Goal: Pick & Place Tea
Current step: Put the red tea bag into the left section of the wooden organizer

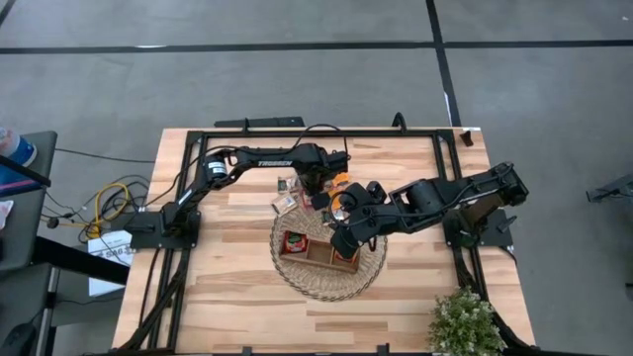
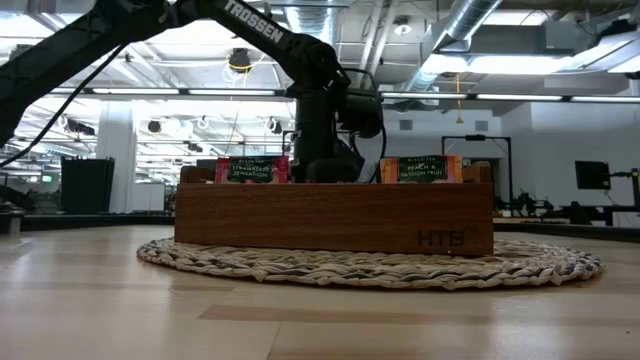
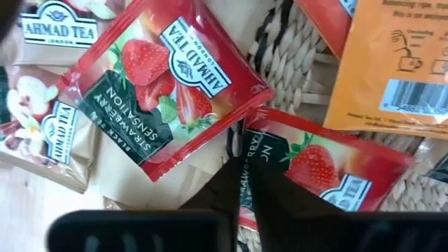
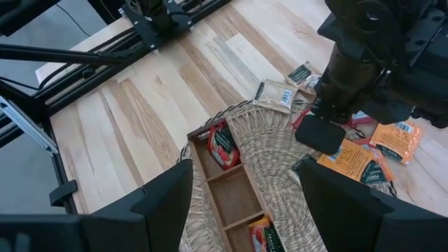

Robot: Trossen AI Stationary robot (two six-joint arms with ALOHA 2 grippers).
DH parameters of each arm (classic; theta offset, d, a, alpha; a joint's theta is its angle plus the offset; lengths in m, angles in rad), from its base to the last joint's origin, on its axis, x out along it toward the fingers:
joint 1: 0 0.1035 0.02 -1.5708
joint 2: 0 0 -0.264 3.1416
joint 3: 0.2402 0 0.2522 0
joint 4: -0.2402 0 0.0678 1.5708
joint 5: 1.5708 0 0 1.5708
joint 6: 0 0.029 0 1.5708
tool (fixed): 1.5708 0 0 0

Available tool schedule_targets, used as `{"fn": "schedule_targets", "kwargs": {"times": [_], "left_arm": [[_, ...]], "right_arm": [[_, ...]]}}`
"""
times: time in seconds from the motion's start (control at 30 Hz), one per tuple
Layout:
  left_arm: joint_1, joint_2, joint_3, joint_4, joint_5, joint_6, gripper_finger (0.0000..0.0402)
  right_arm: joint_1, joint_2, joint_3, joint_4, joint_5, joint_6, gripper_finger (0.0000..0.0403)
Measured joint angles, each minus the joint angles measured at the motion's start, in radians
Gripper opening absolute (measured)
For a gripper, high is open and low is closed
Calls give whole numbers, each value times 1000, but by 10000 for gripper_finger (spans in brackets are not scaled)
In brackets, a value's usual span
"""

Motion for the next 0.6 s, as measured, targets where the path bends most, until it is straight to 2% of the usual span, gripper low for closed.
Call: {"fn": "schedule_targets", "kwargs": {"times": [0.1,0.37,0.6], "left_arm": [[0,0,0,-13,-18,0,2],[-3,-2,0,-78,-60,31,0],[-9,-57,0,-97,-86,41,0]], "right_arm": [[0,0,0,0,0,0,255],[0,0,0,0,1,-1,255],[0,0,0,-1,2,-2,255]]}}
